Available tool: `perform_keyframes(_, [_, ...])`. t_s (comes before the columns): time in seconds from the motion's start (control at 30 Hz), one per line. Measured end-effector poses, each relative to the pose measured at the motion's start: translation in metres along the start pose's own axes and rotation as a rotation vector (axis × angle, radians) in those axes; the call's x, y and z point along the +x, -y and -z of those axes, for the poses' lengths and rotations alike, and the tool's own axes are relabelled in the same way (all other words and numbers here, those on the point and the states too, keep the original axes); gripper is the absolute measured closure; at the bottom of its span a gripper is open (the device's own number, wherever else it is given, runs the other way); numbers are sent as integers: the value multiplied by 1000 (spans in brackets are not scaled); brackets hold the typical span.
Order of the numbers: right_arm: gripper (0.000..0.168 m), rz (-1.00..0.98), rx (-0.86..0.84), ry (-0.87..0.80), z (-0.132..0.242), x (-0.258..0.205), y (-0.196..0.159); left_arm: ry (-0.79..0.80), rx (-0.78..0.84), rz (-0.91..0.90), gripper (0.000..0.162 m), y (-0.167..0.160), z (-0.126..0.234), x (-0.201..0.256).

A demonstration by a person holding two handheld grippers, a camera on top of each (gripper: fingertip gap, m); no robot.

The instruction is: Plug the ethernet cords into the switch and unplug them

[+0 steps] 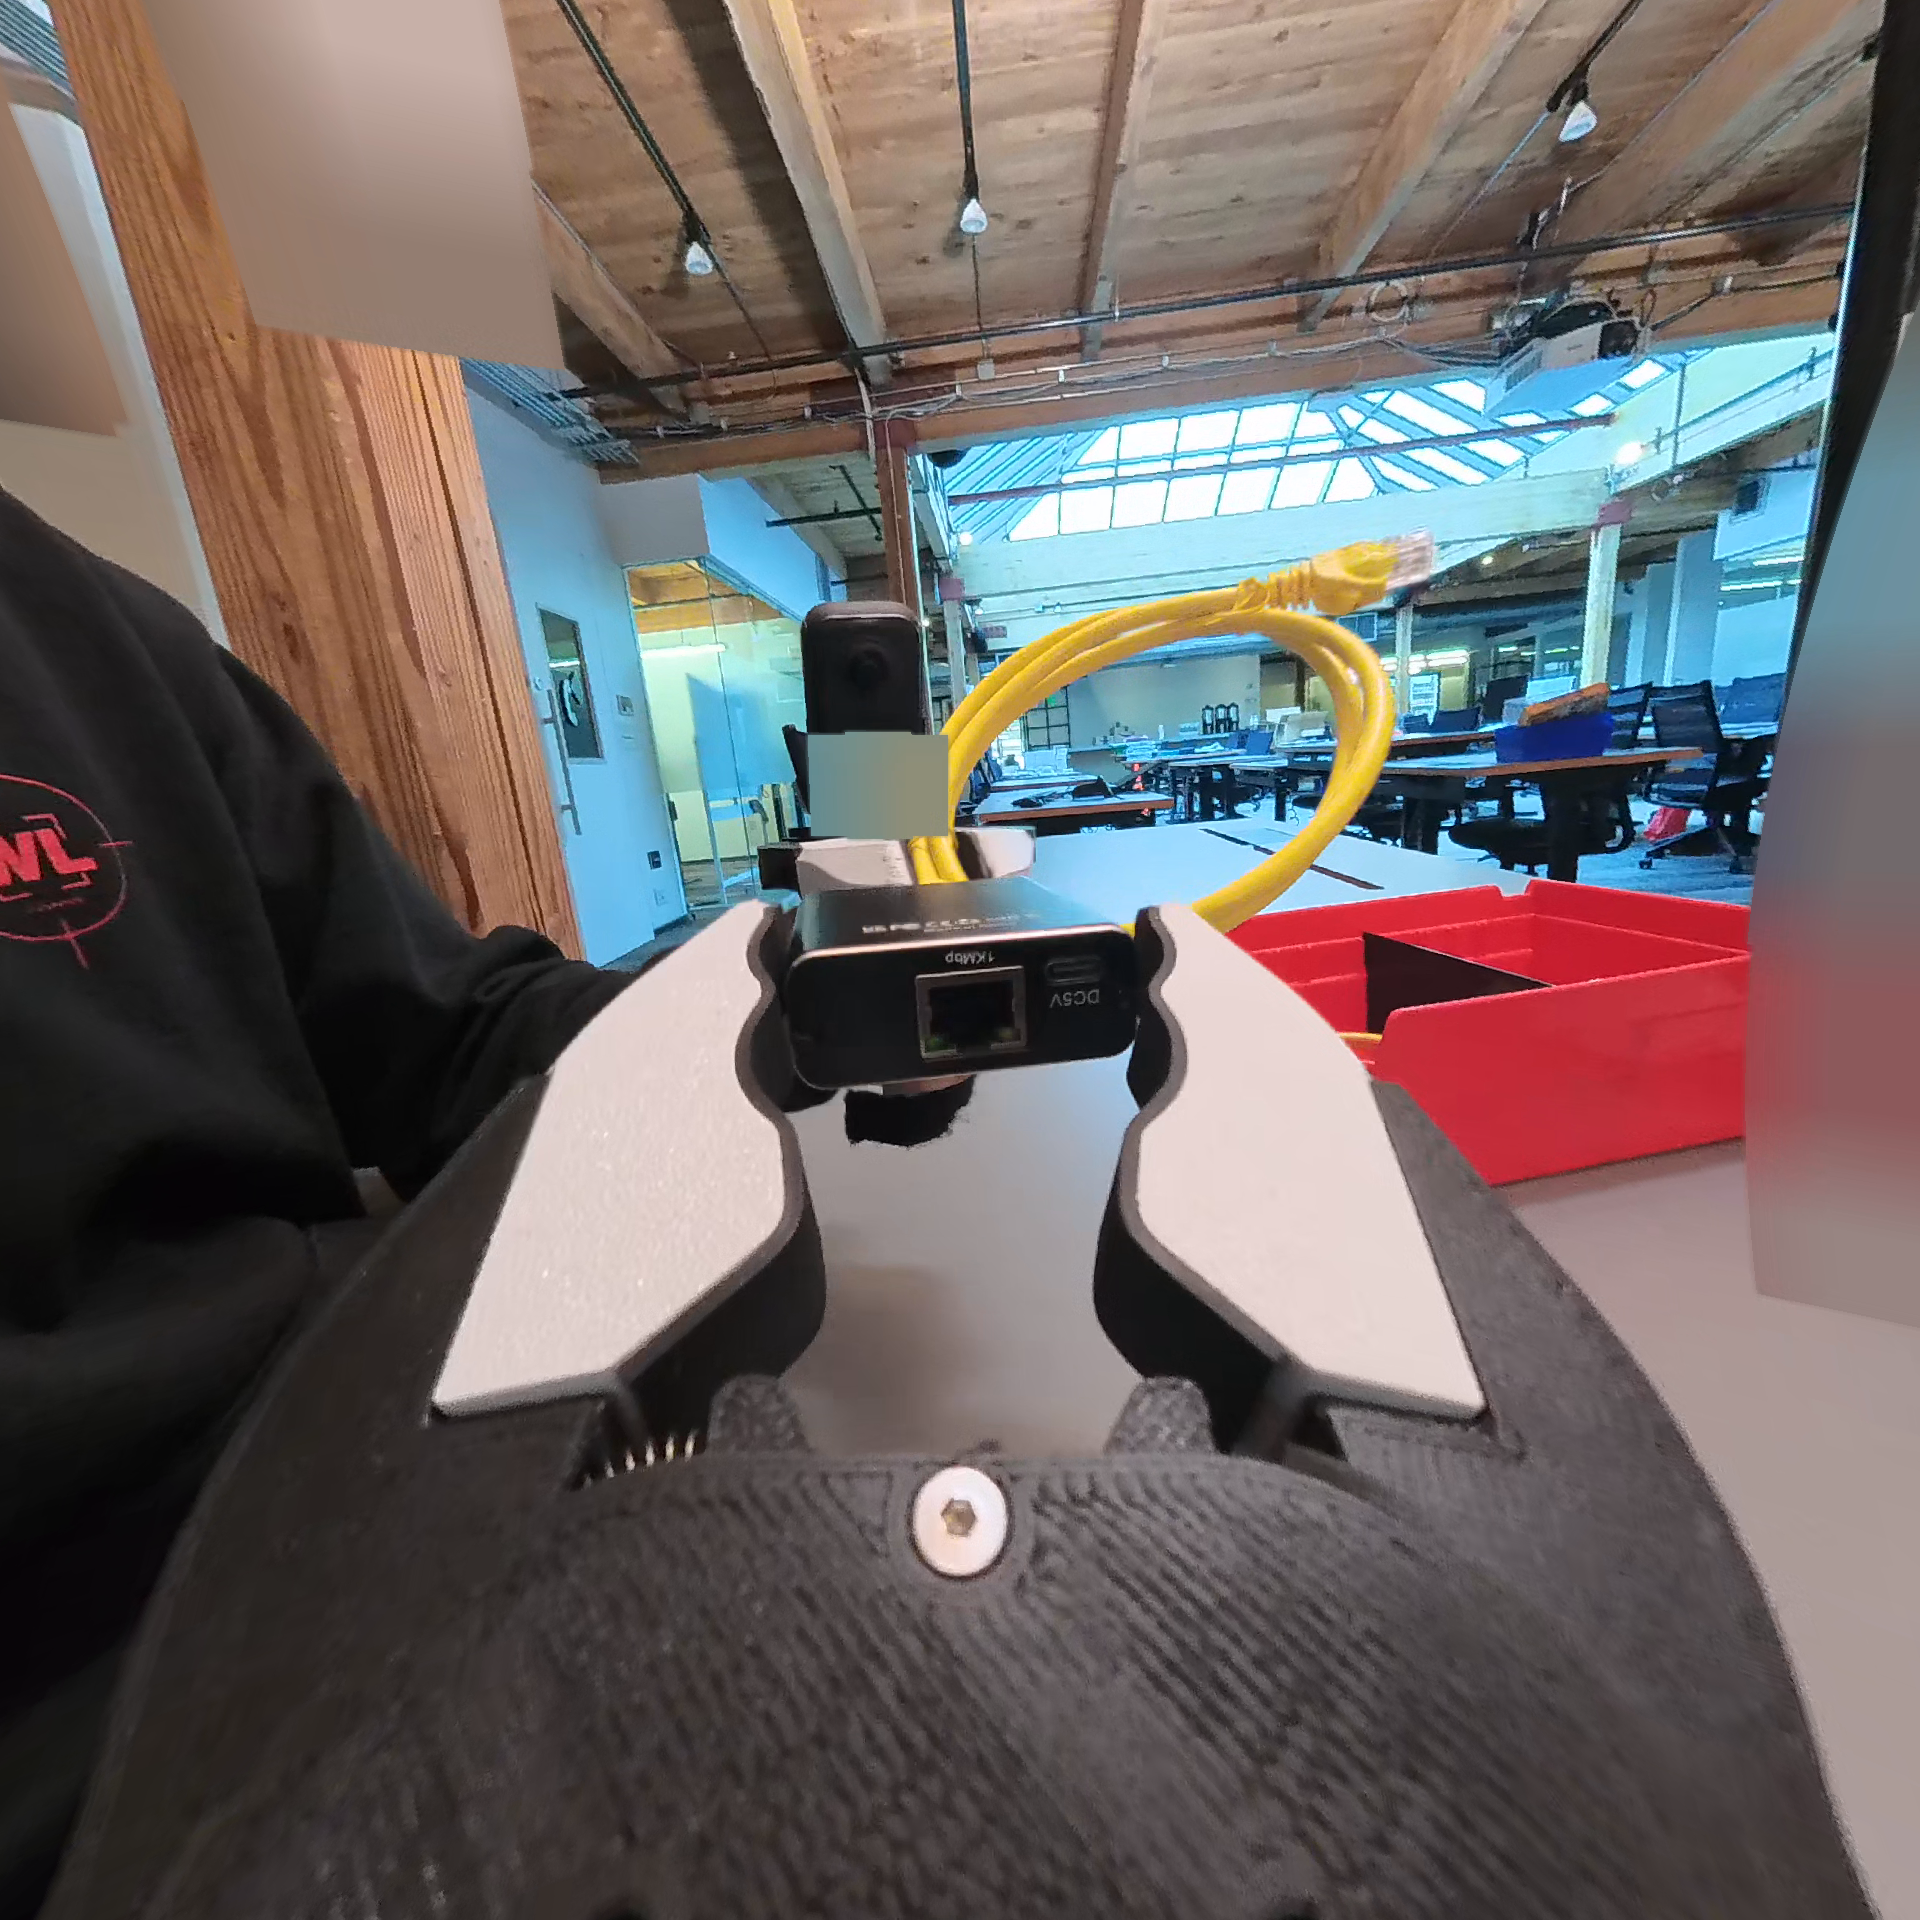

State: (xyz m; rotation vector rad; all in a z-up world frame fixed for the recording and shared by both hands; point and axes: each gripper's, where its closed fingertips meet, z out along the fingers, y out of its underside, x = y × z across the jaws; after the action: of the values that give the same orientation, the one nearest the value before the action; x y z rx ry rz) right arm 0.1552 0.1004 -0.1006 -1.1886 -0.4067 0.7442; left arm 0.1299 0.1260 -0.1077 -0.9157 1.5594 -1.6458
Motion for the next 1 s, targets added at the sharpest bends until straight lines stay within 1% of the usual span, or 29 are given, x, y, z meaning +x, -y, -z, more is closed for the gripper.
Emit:
perform_keyframes(0.27, [103, -24, 7, -7, 1, 3, -1, 9, -33, -8, 146, -3, -1, -2])
perform_keyframes(0.37, [103, -21, -33, -9, 1, 3, -7, 12, -38, 2, 146, -5, 0, -4])
perform_keyframes(0.47, [103, -38, -56, -11, -1, 5, -16, 27, -13, 7, 146, 0, 2, -7])
perform_keyframes(0.53, [103, -39, 13, -16, -2, 5, -5, 19, -77, -27, 146, -8, 2, -5])
perform_keyframes(0.57, [103, -30, -5, -16, -2, 4, -3, 13, -106, -35, 146, -13, 1, -4])
perform_keyframes(0.63, [103, -6, -28, -17, -3, 2, -1, -1, -113, -23, 150, -21, 0, 0])
perform_keyframes(0.67, [104, -2, -34, -22, -5, 1, -1, -11, -113, -27, 160, -25, -3, 4])
perform_keyframes(0.7, [103, 10, -61, -17, -7, 0, -5, 0, -108, -37, 160, -27, -6, 5])
perform_keyframes(0.73, [103, 30, -47, -16, -7, -2, -2, 30, -63, -41, 160, -22, -7, 3])
perform_keyframes(0.77, [104, 61, -48, -25, -6, -3, 2, 67, 32, -23, 160, -10, -4, -2])
perform_keyframes(0.8, [104, 96, -80, -38, -6, -3, 2, 91, 109, -6, 159, 2, 0, -6])
perform_keyframes(0.83, [104, 125, -77, -38, -6, -5, 5, 92, 122, -13, 156, 5, 0, -7])
perform_keyframes(0.87, [104, 128, -19, -31, -6, -8, 12, 79, 98, -21, 152, 2, -3, -6])
perform_keyframes(0.93, [104, 74, 81, -11, 0, -7, 24, 47, 70, -1, 141, -3, -10, -2])
perform_keyframes(1.0, [104, 85, 121, -25, 6, -4, 27, 72, 52, 27, 135, -5, -14, -6])
